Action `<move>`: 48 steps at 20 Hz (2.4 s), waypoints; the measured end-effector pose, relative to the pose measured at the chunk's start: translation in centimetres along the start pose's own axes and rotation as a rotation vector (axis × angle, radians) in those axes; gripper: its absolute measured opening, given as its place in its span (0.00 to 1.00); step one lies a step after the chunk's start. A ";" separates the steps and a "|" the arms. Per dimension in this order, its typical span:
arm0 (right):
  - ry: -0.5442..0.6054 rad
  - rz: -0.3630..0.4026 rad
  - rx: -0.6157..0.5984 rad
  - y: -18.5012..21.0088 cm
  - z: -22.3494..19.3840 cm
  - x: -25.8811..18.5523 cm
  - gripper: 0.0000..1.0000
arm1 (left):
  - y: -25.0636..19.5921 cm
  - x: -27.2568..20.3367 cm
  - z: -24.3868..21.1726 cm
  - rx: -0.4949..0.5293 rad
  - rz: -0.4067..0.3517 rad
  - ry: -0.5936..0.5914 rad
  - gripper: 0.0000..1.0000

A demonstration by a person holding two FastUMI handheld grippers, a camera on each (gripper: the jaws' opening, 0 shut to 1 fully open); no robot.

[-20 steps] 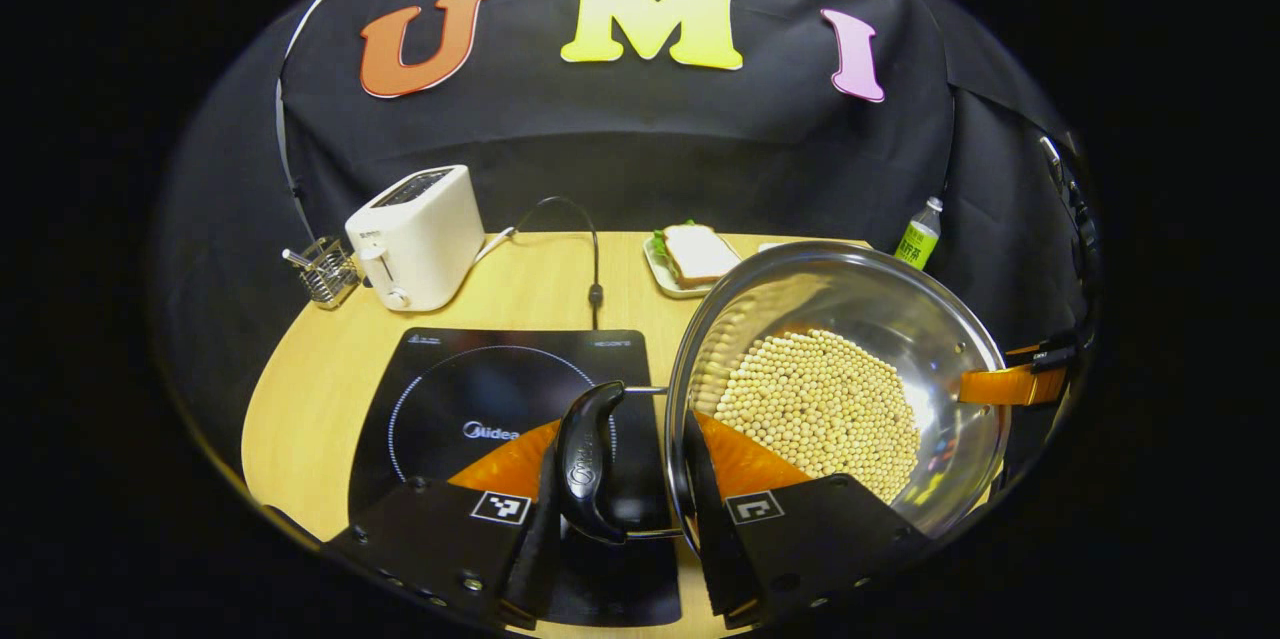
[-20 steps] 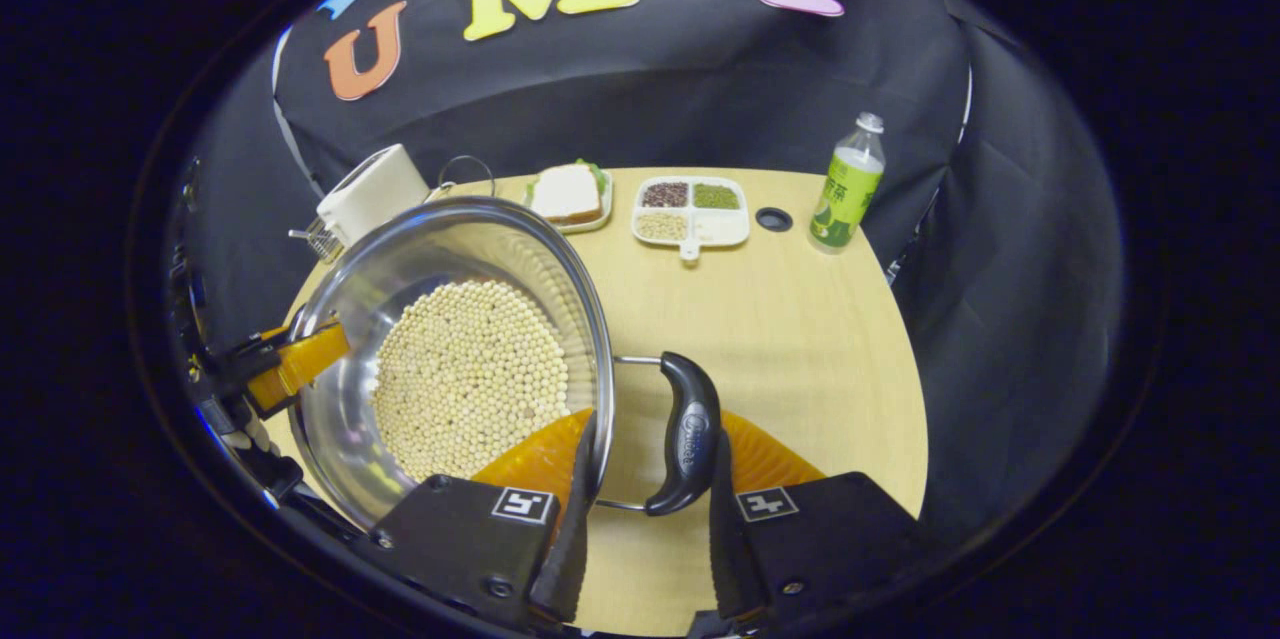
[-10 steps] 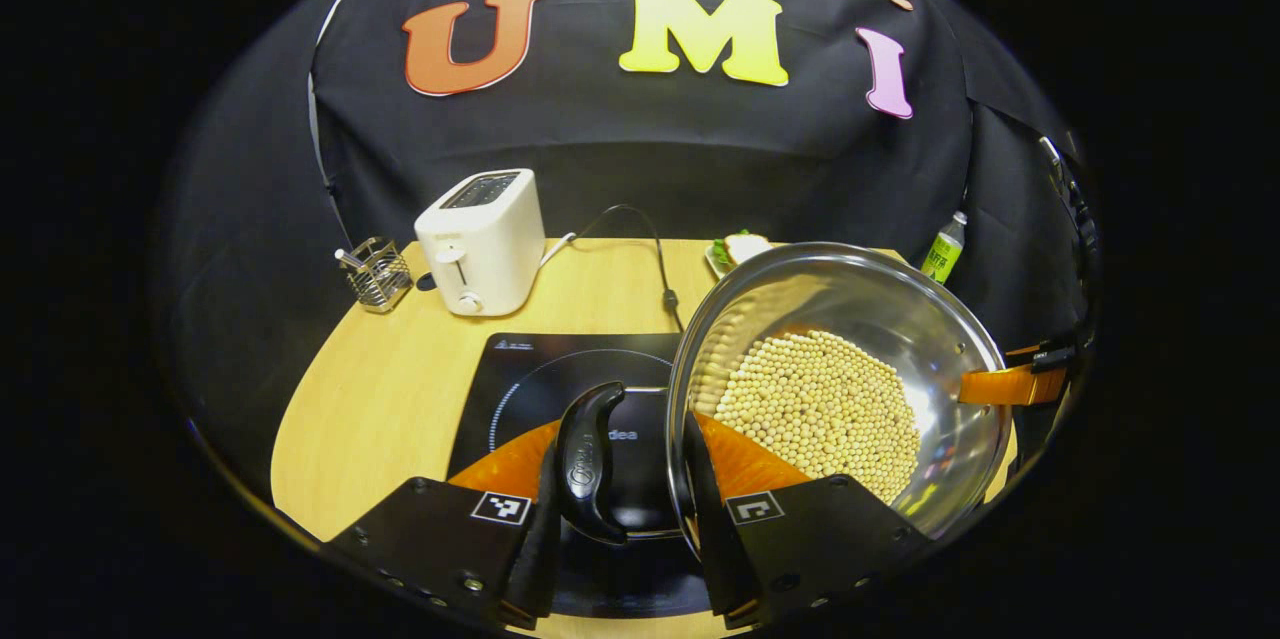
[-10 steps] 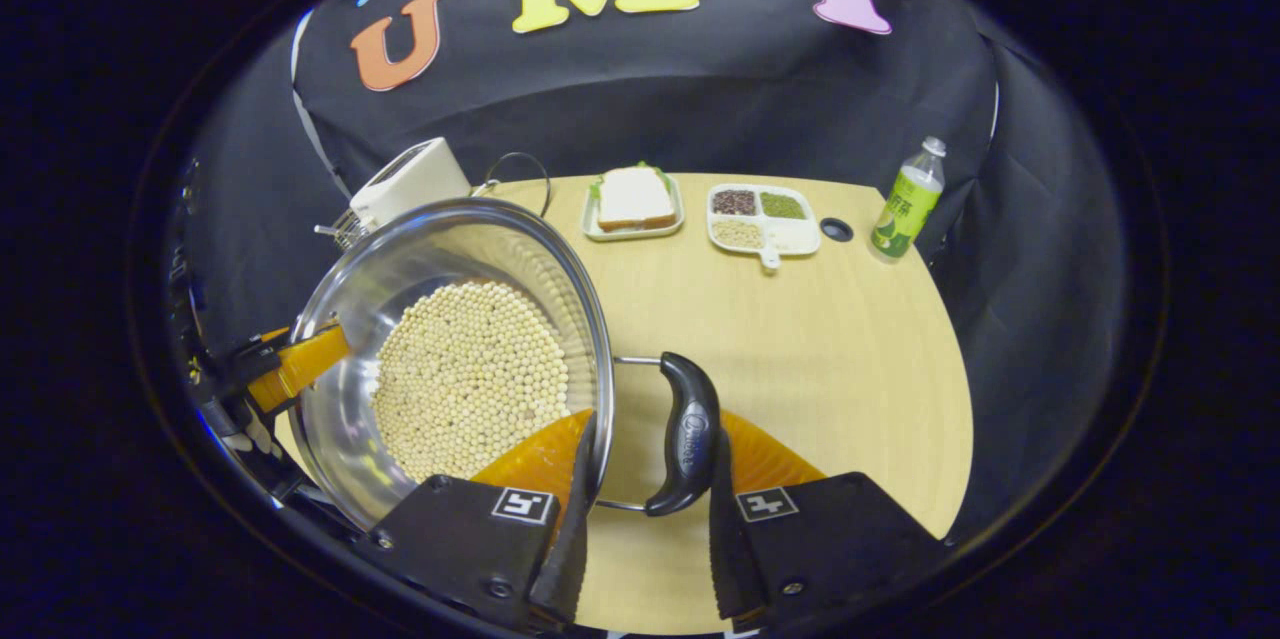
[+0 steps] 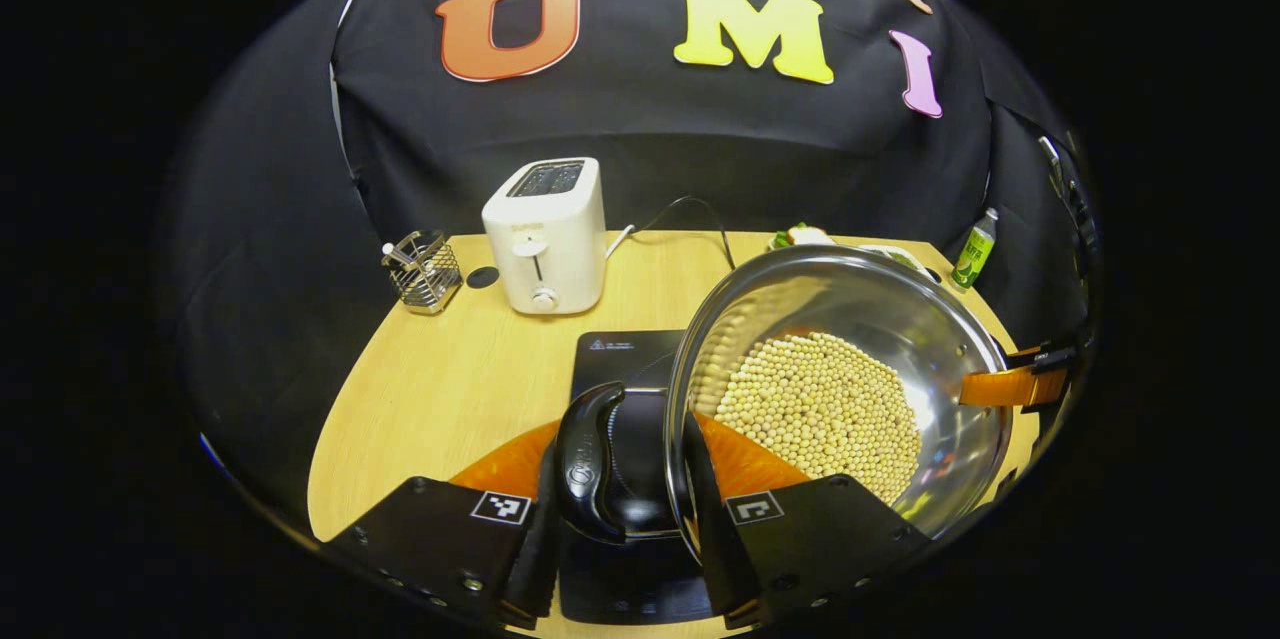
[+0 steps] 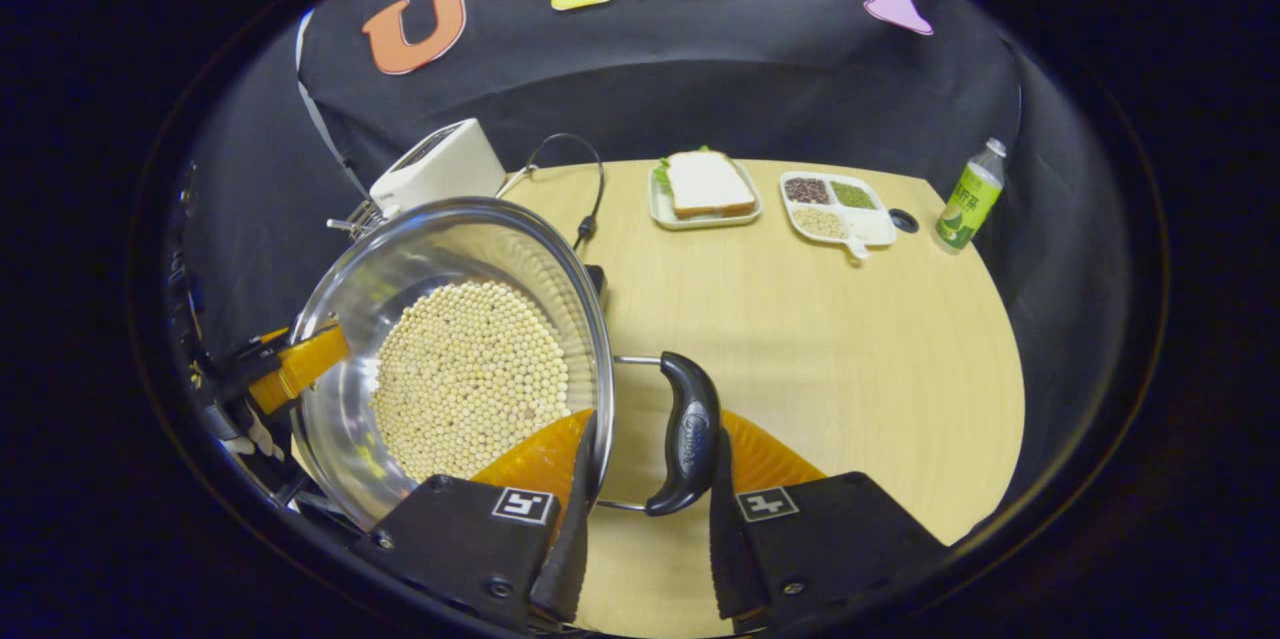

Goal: First push the handle of the pot to place it horizontally, then grasp the pot with both hands and set it on the induction cooktop.

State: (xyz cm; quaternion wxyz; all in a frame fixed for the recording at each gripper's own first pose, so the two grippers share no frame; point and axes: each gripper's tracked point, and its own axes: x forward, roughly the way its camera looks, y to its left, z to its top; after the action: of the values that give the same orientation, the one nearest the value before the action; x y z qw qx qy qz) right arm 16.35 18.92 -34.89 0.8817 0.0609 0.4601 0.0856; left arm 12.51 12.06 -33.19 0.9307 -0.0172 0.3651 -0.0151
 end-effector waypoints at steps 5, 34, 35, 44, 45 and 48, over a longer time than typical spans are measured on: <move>0.016 -0.011 -0.006 2.7 0.2 2.3 0.50 | 2.8 1.6 -0.9 -0.013 -0.005 0.016 0.55; -0.175 -0.077 -0.112 1.5 2.1 1.7 0.89 | 5.5 1.7 -0.1 0.064 0.055 -0.121 0.98; -0.185 -0.081 -0.125 1.4 2.4 1.3 0.86 | 5.5 1.4 0.2 0.071 0.066 -0.134 0.97; -0.302 -0.105 -0.164 -0.4 3.9 -4.3 0.89 | 5.2 -4.0 4.3 0.135 0.158 -0.259 0.97; -0.315 -0.105 -0.164 -0.8 4.1 -5.3 0.90 | 4.8 -5.1 4.9 0.137 0.164 -0.278 0.97; -0.370 -0.107 -0.166 -1.9 5.0 -8.6 0.89 | 2.7 -8.7 6.7 0.126 0.156 -0.330 0.97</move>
State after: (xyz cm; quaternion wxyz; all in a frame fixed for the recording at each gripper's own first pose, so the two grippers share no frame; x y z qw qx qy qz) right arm 15.79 15.10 -25.56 0.9564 -0.0216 0.2843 0.0635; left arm 10.75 15.28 -22.54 0.9755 0.0673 0.2060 0.0374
